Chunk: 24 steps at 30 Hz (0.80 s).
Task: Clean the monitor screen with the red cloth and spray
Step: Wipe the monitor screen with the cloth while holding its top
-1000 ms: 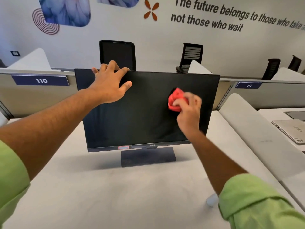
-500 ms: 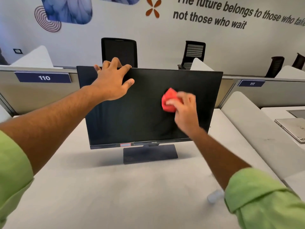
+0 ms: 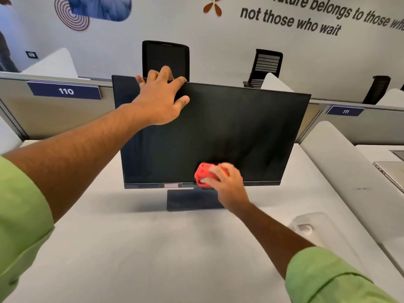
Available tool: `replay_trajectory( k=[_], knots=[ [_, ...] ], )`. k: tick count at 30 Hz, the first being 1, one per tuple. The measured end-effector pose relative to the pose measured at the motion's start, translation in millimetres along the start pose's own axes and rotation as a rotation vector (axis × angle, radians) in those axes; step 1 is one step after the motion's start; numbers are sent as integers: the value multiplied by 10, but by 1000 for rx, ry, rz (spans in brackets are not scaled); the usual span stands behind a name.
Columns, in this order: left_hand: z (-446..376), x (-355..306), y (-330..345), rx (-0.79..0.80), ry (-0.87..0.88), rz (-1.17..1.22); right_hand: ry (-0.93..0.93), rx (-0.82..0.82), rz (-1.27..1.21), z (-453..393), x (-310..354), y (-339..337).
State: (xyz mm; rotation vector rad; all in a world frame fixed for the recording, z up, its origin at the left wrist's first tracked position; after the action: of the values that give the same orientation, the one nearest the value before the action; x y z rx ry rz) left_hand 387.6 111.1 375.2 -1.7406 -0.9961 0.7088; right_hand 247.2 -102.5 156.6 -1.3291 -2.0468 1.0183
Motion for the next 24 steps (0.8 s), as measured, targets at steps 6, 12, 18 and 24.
replay_trajectory(
  k=[6,12,18,24],
  knots=[
    [42,25,-21,12,-11,7,-206,61,138,-369,-36,-235],
    [20,2,-22,10,-11,4,10,-240,231,-1819,-396,-1109],
    [23,43,-13,20,-7,5,-33,-262,124,-1346,3,-593],
    [21,12,-13,11,12,-10,-194,145,21,-183,478,317]
  ],
)
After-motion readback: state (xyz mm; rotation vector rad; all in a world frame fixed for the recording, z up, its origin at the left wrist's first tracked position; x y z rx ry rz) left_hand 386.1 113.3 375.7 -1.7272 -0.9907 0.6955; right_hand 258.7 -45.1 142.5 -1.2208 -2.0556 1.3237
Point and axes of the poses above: each hand's wrist, its own z-axis away from the middle knuckle, its own y-axis out of the palm, x = y × z, the point moved 4 cm from there along -z, towards the middle knuckle, and after that the axes turned 8 degrees about -z, right-handed, at the moved point
